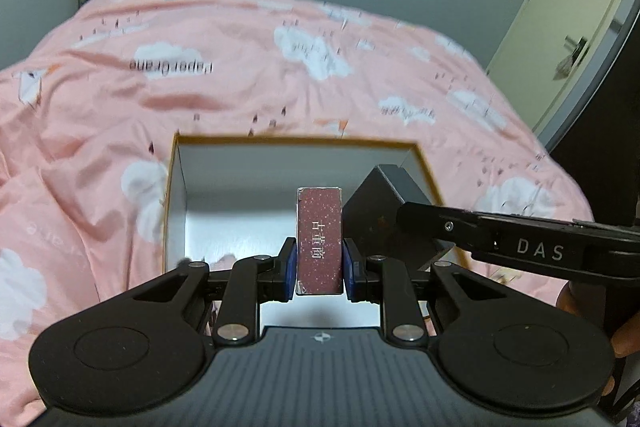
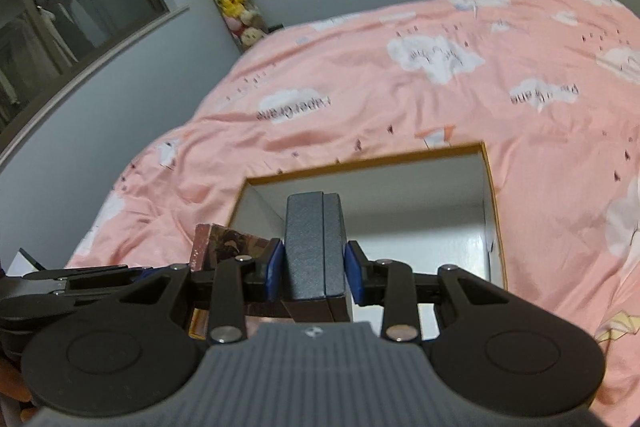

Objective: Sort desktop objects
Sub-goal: 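Lift both held boxes and carry them over the orange box, then lower the red box and grey box into the orange box beside the pouch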

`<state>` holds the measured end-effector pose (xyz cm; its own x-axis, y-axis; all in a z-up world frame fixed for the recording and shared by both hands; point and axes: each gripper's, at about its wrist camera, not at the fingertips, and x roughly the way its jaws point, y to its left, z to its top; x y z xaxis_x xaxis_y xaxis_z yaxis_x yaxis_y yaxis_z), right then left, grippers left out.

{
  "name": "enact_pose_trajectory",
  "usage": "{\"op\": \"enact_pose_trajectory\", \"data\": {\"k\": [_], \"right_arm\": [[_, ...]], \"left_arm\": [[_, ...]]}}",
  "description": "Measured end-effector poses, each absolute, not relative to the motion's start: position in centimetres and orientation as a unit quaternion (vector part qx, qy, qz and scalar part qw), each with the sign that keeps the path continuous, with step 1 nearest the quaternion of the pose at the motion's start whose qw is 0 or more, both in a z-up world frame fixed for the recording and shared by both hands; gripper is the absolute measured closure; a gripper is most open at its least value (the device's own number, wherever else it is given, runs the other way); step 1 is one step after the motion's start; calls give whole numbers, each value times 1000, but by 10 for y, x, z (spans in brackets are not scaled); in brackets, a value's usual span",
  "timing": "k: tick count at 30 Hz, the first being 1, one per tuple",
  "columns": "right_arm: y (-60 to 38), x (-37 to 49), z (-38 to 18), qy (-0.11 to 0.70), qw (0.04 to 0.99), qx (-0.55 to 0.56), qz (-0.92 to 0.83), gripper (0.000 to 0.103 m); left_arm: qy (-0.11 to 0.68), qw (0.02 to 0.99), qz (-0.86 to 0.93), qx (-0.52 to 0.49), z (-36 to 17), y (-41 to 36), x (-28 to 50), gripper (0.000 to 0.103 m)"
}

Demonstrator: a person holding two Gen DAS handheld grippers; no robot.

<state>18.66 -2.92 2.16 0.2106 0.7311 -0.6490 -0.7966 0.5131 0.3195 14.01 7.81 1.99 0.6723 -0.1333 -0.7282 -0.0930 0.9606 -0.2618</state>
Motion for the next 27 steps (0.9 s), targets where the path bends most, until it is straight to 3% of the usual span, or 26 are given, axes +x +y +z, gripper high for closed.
{"op": "enact_pose_trajectory", "data": {"k": [11,27], "right_arm": [[-3,211,-52,474,746,-36,466,68],[16,213,-87,515,723,-27,461,68]], "left_arm": [[495,861,30,-108,-33,72,168,78],[541,832,63,-106,-58,73,180,77]]}}
